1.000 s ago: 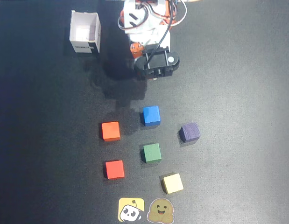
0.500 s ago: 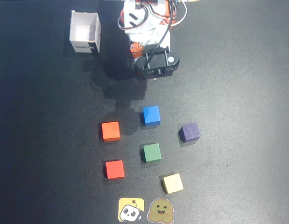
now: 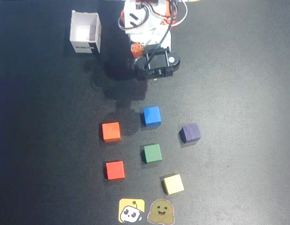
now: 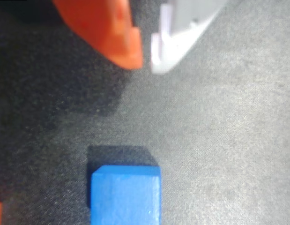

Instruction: Put the red cube on top of the yellow cube.

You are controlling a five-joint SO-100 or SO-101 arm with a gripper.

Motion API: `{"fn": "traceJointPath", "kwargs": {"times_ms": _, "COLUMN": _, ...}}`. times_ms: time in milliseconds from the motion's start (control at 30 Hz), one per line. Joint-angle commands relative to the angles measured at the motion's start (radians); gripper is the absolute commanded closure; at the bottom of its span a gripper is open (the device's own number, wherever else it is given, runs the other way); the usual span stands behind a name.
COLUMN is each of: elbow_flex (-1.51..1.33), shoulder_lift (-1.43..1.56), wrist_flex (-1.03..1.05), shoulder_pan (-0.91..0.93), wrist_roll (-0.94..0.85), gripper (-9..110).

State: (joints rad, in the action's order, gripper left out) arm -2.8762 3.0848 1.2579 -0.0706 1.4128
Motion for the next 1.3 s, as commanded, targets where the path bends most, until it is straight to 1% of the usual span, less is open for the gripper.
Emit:
{"fn": "traceJointPath", "kwargs": {"times_ms": 0, "elbow_flex": 0.003, "shoulder_lift": 0.008, "wrist_flex": 0.003, "shoulder_pan": 0.0, "wrist_roll": -0.006, "gripper": 101}}
{"fn": "traceJointPath", "kwargs": {"times_ms": 667, "elbow_flex": 0.003, "shoulder_lift": 0.008, "wrist_flex": 0.003, "shoulder_pan": 0.006, "wrist_roll": -0.009, "gripper": 101}}
{"fn": "traceJointPath", "kwargs": {"times_ms": 733, "elbow_flex": 0.003, "shoulder_lift": 0.008, "wrist_flex": 0.003, "shoulder_pan": 0.002, "wrist_roll": 0.029, "gripper": 101}}
{"fn": "traceJointPath", "kwargs": {"times_ms": 800, "elbow_flex": 0.003, "shoulder_lift": 0.008, "wrist_flex": 0.003, "shoulder_pan": 0.002, "wrist_roll": 0.04, "gripper": 98}}
{"fn": "traceJointPath", "kwargs": {"times_ms": 1133, "elbow_flex": 0.067, "shoulder_lift": -0.005, "wrist_flex": 0.011, "shoulder_pan": -0.009, "wrist_roll": 0.127, "gripper": 90}}
{"fn": "traceJointPath", "kwargs": {"times_ms": 1267, "elbow_flex": 0.147, "shoulder_lift": -0.147, "wrist_flex": -0.037, "shoulder_pan": -0.009, "wrist_roll": 0.137, "gripper": 89}}
